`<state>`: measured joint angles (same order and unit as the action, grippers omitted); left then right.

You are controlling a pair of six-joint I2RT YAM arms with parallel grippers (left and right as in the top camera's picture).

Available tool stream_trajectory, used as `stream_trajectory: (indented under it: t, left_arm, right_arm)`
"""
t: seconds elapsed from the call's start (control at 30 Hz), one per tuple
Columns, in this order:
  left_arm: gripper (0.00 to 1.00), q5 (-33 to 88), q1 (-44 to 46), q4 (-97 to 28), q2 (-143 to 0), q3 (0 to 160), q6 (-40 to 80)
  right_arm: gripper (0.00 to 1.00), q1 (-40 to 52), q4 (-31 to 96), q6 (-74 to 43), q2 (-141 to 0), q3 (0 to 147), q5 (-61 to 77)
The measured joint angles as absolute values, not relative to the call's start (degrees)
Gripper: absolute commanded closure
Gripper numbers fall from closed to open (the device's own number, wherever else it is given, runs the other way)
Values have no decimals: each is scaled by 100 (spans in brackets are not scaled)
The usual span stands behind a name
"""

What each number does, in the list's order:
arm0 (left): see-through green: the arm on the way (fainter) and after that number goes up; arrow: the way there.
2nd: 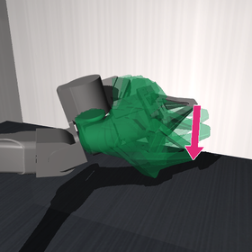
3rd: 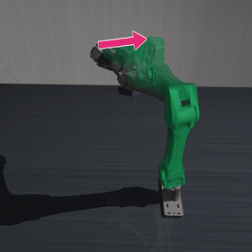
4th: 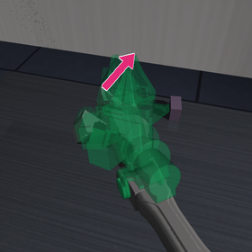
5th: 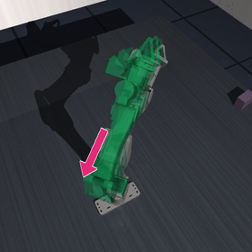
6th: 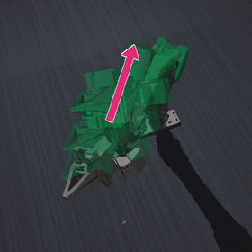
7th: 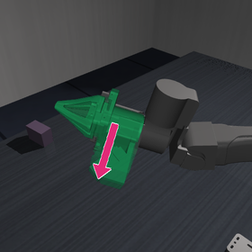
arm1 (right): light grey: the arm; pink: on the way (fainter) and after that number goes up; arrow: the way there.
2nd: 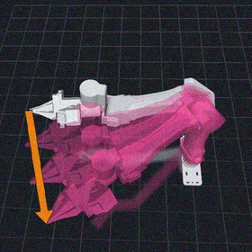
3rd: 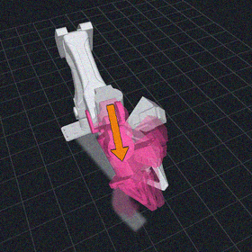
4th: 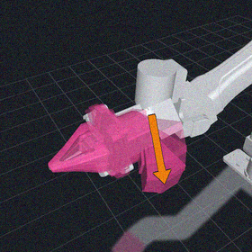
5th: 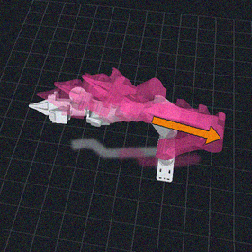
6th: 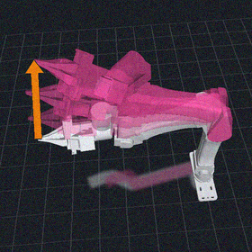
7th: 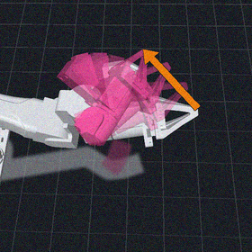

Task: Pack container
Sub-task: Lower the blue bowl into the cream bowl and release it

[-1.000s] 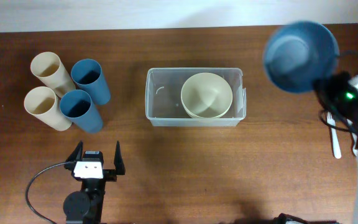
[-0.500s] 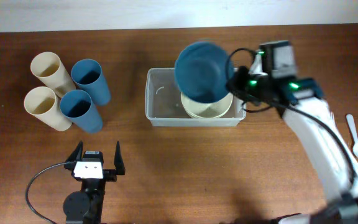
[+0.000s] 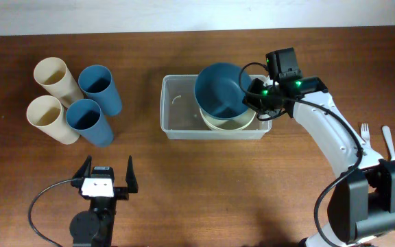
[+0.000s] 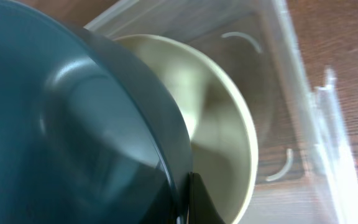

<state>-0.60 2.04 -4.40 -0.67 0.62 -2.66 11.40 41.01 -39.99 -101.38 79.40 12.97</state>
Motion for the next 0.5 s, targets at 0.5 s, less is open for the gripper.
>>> stream_trajectory:
  t: [0.5]
  left_arm:
    - [0, -60, 204, -443, -67, 62, -266]
  right_arm:
    - [70, 1140, 4261, -3857, -10138, 7940, 906]
